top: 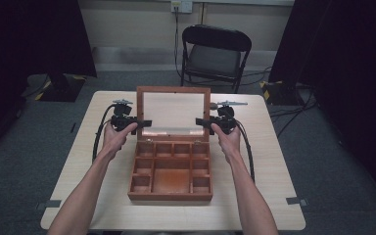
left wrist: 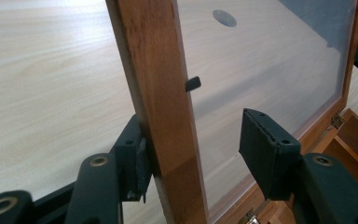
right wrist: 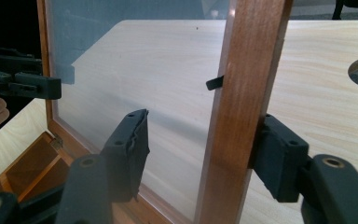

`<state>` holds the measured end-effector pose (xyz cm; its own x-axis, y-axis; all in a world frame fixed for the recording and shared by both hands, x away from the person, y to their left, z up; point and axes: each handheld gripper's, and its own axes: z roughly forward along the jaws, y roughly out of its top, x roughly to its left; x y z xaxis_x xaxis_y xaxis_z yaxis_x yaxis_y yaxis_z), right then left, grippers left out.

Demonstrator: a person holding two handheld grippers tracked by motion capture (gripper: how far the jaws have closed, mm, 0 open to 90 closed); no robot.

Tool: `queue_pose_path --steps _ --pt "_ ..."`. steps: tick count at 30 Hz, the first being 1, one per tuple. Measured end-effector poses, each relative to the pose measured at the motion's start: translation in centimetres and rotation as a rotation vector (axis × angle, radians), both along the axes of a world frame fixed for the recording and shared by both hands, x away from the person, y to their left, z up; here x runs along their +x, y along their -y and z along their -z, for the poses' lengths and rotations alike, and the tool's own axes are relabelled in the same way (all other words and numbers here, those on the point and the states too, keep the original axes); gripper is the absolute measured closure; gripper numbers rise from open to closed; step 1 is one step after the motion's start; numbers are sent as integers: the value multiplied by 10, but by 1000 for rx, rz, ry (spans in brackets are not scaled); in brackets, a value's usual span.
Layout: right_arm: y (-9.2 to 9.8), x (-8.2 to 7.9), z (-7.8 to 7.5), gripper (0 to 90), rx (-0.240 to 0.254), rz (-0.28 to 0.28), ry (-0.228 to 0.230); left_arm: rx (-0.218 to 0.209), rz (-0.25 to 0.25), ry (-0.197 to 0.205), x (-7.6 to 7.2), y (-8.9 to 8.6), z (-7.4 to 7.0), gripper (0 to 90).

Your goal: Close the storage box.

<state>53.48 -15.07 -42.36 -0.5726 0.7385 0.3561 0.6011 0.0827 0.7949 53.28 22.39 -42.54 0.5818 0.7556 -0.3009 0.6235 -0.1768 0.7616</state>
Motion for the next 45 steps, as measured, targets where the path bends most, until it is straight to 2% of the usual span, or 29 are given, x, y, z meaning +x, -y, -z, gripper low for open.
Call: queue_pose_path --steps 6,8,17,18,24,27,30,31,36,38,39,40,44,45 --pt "0 -5 -6 427 -11 -1 17 -8 -8 26 -3 -1 -6 474" --pt "-1 -7 -7 430 -15 4 21 6 -3 35 -5 -1 -9 475" --pt "-1 -14 -19 456 -16 4 64 -11 6 81 -15 -2 -23 494" --pt "-2 -15 -20 457 -19 8 71 3 11 93 -17 -2 -25 494" --pt "-4 -19 -23 460 -30 6 82 0 17 106 -21 -3 -29 499" --pt "-5 -21 -25 469 -45 6 86 -15 13 110 -24 -4 -28 497" --pt "-5 -23 -27 470 -36 10 76 -17 14 116 -26 -6 -27 505" --pt "-5 -24 -28 475 -30 14 75 -30 8 117 -27 -8 -27 506" --pt "-4 -26 -30 478 -24 10 74 -29 10 130 -29 -9 -31 491" --pt "-4 -27 -30 476 -27 13 79 -11 11 135 -30 -9 -32 485" --pt "-4 -27 -29 476 -26 15 80 -18 9 137 -30 -8 -32 474" --pt "-4 -28 -29 475 -27 16 83 -30 -2 135 -30 -8 -31 422" --pt "-4 -30 -30 472 -29 11 84 -38 11 128 -31 -7 -30 437" --pt "-4 -32 -30 471 -31 4 86 -69 16 114 -31 -6 -29 437"
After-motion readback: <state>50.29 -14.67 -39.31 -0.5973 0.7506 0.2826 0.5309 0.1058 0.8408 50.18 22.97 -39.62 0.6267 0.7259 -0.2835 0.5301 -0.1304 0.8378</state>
